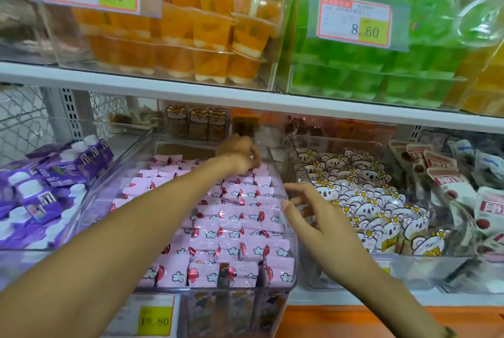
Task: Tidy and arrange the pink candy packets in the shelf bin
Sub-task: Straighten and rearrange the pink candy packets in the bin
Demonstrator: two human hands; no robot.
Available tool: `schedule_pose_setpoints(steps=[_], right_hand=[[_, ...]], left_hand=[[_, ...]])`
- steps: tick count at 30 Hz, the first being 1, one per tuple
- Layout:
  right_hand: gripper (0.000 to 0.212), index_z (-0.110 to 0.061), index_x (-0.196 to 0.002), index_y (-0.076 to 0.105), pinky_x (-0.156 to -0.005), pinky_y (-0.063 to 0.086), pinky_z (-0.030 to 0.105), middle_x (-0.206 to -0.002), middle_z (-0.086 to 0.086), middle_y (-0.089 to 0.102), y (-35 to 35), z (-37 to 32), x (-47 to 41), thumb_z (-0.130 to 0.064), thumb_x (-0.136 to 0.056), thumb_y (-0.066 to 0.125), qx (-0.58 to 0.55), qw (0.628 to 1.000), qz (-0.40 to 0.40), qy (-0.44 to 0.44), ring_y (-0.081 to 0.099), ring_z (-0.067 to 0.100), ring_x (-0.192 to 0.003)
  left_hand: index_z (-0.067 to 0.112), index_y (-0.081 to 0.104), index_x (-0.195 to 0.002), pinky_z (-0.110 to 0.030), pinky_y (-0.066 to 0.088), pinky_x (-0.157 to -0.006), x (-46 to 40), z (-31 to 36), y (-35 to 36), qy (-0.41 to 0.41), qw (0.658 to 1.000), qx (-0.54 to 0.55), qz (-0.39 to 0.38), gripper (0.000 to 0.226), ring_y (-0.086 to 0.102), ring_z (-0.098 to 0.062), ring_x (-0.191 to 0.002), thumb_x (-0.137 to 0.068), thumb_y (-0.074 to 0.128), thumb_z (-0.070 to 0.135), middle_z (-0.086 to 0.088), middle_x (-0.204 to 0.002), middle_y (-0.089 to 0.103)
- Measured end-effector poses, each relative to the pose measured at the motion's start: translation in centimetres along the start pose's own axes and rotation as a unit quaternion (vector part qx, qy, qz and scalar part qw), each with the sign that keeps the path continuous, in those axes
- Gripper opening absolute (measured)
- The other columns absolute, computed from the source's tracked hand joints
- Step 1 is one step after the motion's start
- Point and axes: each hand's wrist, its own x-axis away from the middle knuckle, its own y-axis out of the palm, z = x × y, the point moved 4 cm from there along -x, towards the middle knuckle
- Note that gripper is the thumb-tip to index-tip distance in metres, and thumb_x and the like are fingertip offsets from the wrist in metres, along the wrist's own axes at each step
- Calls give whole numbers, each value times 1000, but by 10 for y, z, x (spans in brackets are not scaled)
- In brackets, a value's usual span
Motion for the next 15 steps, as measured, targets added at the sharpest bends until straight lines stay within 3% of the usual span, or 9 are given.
schedule_pose_setpoints(steps=[4,8,12,15], right_hand=[[25,-42,-112,51,-67,50,26,-90,-31,61,0,-1,0,-49,-89,46,0,1000,-2,-2,59,-4,-79],[30,-42,-113,50,-68,51,28,-86,-25,63,0,-3,2,-52,-86,43,2,1000,-1,6,59,-4,-80],[22,-43,-112,48,-67,51,23,-88,-23,64,-1,-6,3,-46,-90,45,10,1000,-3,9,59,-7,-81],[19,-44,-111,47,-63,47,11,-91,-23,63,-2,-10,3,-41,-93,48,13,1000,-9,13,58,-9,-81]], left_hand=[[22,57,-96,-37,54,-82,0,-1,-16,-64,972,204,102,7,61,-21,-92,-95,52,27,3,-98,58],[16,60,-97,-25,48,-68,11,-8,-33,-102,936,306,143,11,58,-14,-78,-96,51,24,-4,-101,63],[9,60,-110,-38,54,-86,38,-6,-49,-101,919,345,163,22,65,-28,-96,-96,53,25,-10,-109,66],[8,62,-110,-38,51,-91,70,-3,-64,-114,869,431,215,21,62,-26,-102,-95,55,21,-6,-106,65]])
